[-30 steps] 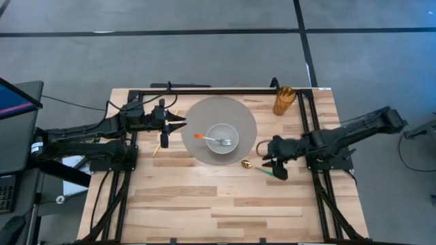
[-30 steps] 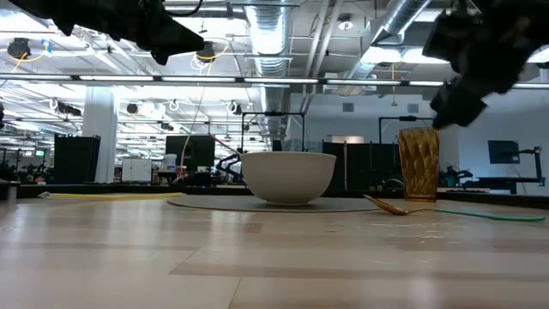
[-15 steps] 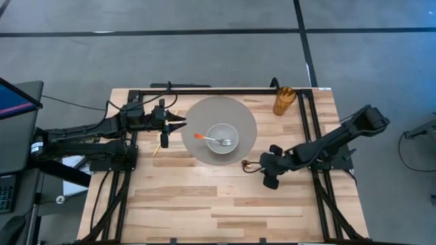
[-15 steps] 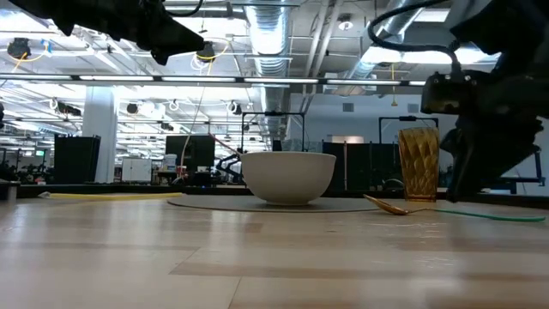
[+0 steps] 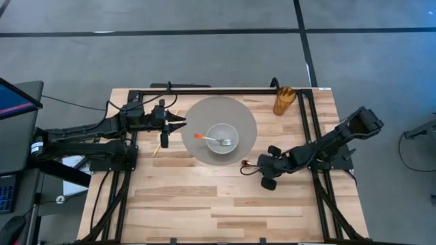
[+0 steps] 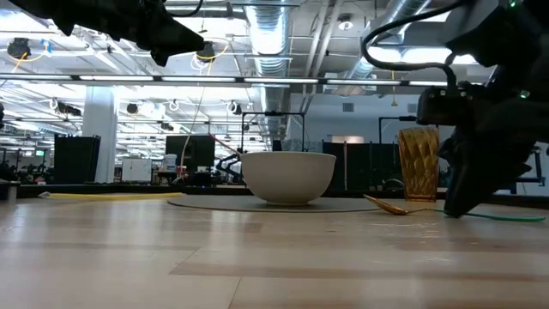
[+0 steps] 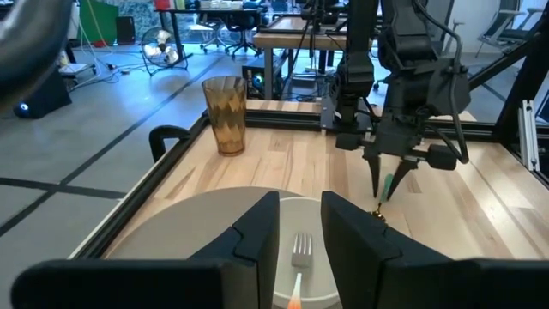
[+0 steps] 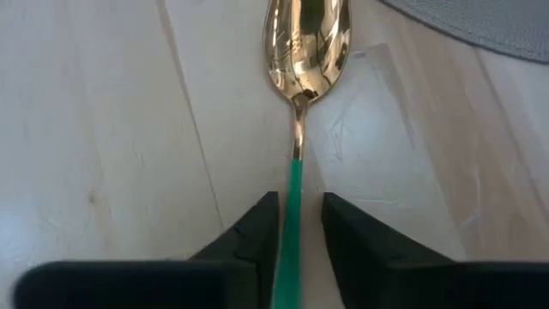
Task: Pick & Place Utensil
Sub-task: Put the green spoon into the white bowl
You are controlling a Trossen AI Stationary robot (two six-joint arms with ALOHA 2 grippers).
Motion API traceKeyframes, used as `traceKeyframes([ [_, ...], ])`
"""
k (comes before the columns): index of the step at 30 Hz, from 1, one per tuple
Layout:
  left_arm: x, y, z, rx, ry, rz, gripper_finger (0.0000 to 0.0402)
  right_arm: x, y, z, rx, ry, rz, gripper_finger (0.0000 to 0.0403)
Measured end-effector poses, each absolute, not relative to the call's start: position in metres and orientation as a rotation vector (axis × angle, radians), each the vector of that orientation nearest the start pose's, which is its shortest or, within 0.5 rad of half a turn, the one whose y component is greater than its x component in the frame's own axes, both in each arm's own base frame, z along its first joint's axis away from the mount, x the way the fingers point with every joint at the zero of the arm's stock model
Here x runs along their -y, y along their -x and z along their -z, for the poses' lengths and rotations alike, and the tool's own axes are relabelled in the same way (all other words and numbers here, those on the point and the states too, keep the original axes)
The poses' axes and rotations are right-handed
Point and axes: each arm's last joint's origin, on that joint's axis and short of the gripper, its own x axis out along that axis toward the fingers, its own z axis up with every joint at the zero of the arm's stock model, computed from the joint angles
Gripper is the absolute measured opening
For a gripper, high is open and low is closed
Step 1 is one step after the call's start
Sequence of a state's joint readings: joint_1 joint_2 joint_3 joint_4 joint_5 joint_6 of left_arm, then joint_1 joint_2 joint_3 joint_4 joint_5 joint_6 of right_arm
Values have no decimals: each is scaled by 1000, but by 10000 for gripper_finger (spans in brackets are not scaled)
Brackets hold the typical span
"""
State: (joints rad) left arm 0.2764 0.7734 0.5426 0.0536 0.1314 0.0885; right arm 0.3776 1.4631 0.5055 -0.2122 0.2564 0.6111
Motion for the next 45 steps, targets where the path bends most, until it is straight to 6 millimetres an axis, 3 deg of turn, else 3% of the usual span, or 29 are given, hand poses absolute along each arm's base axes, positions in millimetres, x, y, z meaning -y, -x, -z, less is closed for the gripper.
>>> traceKeyframes([
  [5, -45, -173, -273, -180, -52, -137, 90, -74, -206, -119, -1051, -210, 199, 12],
  [10, -45, -173, -273, -180, -52, -137, 90, -73, -207, -132, -990, -251, 158, 22],
  [14, -45, -173, -274, -174, -54, -137, 90, -70, -213, -152, -925, -242, 149, 7],
  [19, -45, -173, -277, -146, -59, -139, 90, -59, -232, -186, -801, -131, 128, 10],
  [24, -45, -173, -278, -135, -48, -140, 90, -41, -263, -220, -725, -38, 71, 3],
  [30, -45, -173, -278, -134, -36, -141, 90, -5, -292, -240, -922, 76, 77, 4],
  [35, -45, -173, -278, -134, -35, -141, 90, 24, -313, -240, -1131, 88, 61, 3],
  [45, -45, -173, -277, -137, -34, -140, 90, 69, -358, -233, -1331, 187, -15, 7],
])
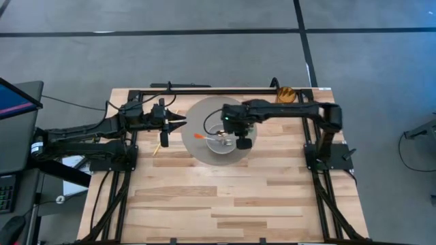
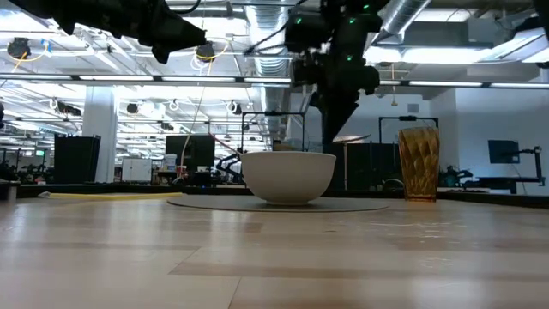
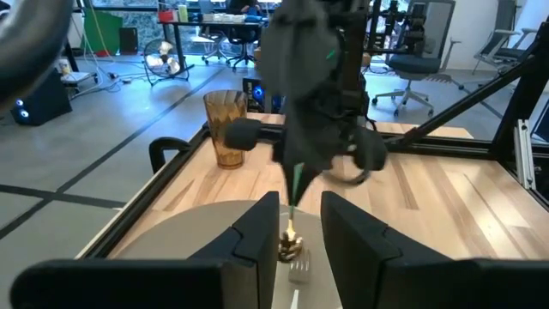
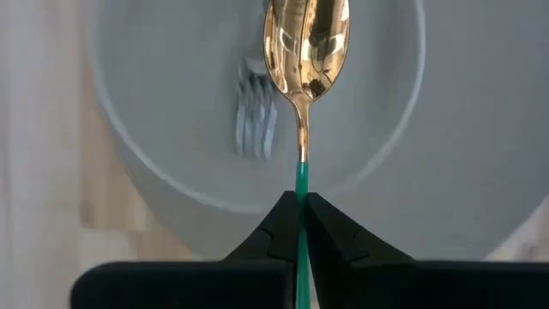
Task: Pick & Place Utensil
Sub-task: Put the green spoon into the white bowl
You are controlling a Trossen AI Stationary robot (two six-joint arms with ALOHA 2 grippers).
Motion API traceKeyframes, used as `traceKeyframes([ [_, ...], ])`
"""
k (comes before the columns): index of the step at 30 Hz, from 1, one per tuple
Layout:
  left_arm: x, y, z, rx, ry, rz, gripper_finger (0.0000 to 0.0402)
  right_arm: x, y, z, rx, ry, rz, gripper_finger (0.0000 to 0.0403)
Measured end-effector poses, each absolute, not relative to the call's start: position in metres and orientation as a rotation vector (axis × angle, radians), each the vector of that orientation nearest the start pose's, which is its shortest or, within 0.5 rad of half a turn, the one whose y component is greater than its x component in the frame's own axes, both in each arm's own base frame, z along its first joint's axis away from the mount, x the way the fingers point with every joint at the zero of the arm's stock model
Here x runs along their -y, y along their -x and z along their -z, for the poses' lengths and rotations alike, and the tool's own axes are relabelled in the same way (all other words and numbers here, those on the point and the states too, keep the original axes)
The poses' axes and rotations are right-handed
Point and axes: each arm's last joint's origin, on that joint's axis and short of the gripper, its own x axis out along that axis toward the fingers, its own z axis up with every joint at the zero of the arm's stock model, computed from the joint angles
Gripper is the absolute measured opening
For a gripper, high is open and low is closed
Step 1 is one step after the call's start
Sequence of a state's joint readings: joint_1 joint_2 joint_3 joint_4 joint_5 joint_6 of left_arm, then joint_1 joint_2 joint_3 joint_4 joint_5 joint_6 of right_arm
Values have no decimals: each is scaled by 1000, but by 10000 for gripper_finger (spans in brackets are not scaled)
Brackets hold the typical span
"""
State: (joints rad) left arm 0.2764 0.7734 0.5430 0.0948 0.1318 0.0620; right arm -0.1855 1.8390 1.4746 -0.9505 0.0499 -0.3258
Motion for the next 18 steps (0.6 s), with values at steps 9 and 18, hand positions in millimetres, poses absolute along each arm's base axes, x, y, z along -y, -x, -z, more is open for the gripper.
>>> traceKeyframes([
  [9, -45, -173, -277, -139, -34, -141, 90, 81, -381, -227, -1441, 224, -79, 15],
  [18, -45, -173, -277, -141, -34, -141, 90, 81, -385, -217, -1462, 337, -152, 51],
])
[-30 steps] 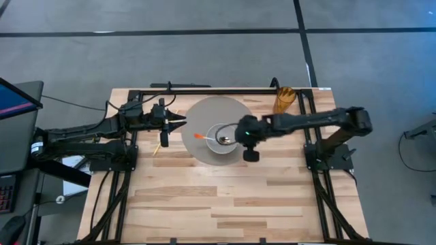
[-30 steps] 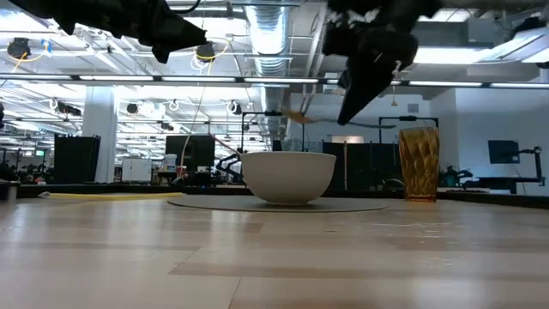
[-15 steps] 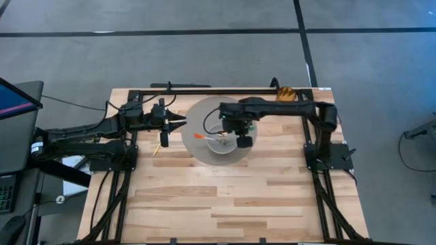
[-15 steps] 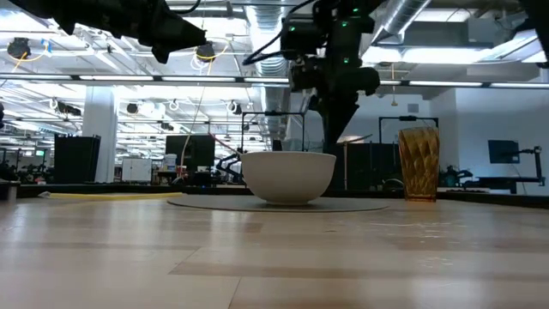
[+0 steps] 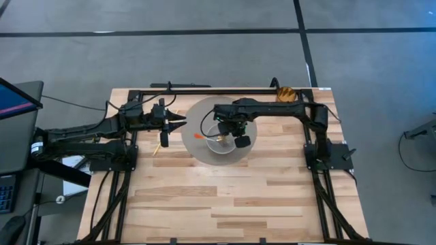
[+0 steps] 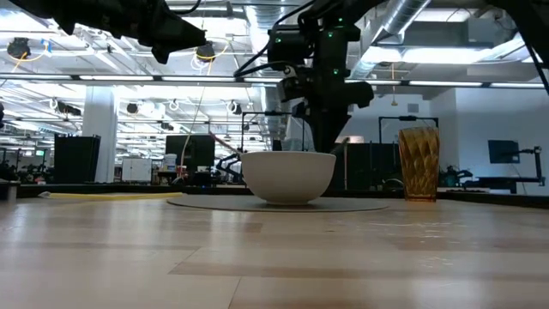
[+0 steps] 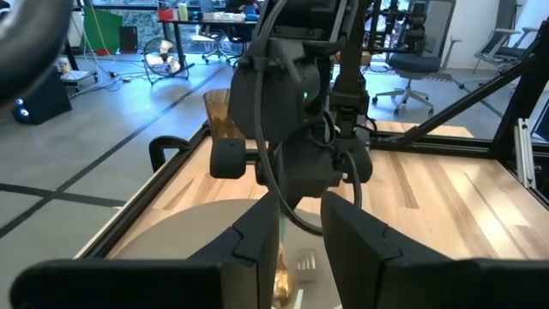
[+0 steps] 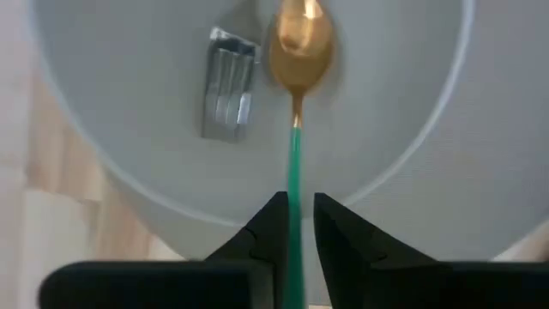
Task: Pick & Place Utensil
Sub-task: Put the green spoon into the white bowl, then put the yellow cup on the gray placemat to the top right of the white bowl
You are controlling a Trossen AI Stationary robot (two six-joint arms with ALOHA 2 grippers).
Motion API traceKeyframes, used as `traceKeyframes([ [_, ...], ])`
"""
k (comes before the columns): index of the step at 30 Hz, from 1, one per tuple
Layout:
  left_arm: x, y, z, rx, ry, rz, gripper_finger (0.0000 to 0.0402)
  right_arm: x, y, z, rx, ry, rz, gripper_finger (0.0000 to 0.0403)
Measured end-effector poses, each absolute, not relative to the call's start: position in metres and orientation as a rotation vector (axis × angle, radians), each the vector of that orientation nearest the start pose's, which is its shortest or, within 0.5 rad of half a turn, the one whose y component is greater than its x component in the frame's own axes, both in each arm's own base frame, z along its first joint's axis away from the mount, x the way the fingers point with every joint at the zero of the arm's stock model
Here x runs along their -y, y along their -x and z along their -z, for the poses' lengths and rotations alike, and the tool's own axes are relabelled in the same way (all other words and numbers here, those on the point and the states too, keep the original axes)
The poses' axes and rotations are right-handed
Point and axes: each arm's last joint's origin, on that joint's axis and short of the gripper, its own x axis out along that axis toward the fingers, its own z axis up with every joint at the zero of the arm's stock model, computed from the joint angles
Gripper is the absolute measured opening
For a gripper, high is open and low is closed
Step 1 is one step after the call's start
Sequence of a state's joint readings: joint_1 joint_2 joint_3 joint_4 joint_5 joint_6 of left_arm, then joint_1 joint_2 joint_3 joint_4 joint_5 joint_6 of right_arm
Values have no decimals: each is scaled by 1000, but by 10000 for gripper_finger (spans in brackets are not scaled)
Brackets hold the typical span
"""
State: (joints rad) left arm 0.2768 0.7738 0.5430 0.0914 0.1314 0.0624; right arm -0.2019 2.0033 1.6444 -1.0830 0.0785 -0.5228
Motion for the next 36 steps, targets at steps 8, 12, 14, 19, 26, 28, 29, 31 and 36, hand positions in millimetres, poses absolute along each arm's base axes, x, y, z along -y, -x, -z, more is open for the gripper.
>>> traceKeyframes([
  [8, -45, -173, -277, -143, -33, -141, 90, 79, -384, -226, -1453, 384, -64, 71],
  [12, -45, -173, -276, -152, -31, -140, 90, 79, -383, -240, -1426, 271, 72, 72],
  [14, -45, -173, -275, -164, -29, -139, 90, 81, -375, -256, -1420, 213, 115, 72],
  [19, -45, -173, -275, -164, -29, -137, 90, 93, -335, -310, -1294, 116, 223, 71],
  [26, -45, -173, -276, -155, -31, -138, 90, 124, -247, -328, -1108, -171, 427, 71],
  [28, -45, -173, -276, -155, -30, -137, 90, 131, -222, -317, -1154, -232, 509, 71],
  [29, -45, -173, -276, -154, -22, -138, 90, 134, -211, -312, -1179, -271, 559, 71],
  [31, -45, -173, -276, -152, 1, -140, 90, 140, -192, -308, -1201, -354, 677, 71],
  [36, -45, -173, -277, -138, 7, -141, 90, 156, -166, -315, -1109, -427, 837, 71],
])
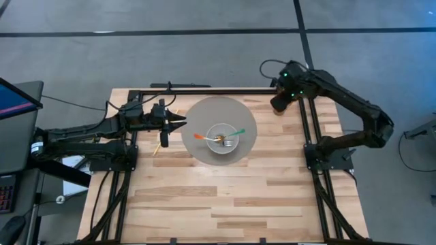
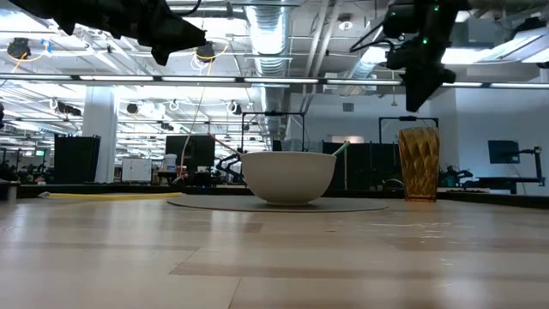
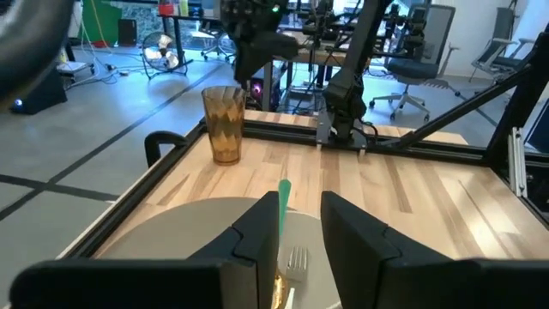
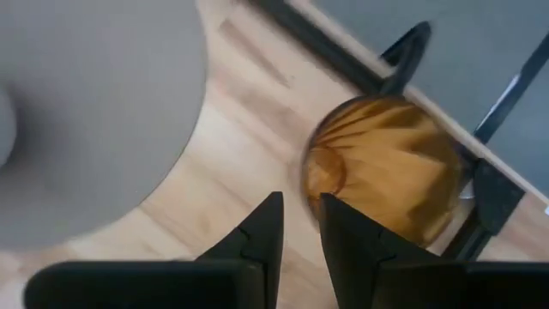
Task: Pick & Place Utensil
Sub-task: Put the yellow cup on the gray placemat to the top right of the white bowl
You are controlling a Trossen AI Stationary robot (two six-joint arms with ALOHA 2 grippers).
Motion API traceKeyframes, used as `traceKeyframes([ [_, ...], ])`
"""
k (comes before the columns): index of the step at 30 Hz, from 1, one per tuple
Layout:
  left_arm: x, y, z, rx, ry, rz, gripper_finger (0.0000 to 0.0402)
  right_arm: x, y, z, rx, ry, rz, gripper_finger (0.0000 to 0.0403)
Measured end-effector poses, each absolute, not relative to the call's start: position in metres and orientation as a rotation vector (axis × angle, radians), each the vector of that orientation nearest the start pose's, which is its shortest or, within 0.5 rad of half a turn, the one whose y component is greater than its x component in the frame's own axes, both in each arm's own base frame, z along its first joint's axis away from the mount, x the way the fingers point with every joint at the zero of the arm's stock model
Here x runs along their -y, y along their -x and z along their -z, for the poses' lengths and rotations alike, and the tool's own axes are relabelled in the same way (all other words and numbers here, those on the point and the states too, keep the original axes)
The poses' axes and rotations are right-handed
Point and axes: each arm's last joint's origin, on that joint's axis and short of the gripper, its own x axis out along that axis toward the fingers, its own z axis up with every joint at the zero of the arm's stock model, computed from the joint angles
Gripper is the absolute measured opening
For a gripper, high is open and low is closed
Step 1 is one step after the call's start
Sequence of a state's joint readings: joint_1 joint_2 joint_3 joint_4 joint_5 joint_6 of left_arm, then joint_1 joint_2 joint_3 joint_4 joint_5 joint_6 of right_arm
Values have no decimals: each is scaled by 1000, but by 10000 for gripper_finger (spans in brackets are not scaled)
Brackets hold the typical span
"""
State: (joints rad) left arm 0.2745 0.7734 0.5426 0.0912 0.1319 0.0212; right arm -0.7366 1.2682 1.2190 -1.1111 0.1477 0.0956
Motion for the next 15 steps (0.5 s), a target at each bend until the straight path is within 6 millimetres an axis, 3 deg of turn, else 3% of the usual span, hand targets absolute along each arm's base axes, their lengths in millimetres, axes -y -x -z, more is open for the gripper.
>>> traceKeyframes([
  [4, -45, -173, -278, -126, 5, -141, 90, 165, -162, -312, -1117, -436, 860, 71],
  [15, -45, -173, -279, -115, 2, -141, 90, 189, -185, -274, -1263, -509, 830, 71],
])
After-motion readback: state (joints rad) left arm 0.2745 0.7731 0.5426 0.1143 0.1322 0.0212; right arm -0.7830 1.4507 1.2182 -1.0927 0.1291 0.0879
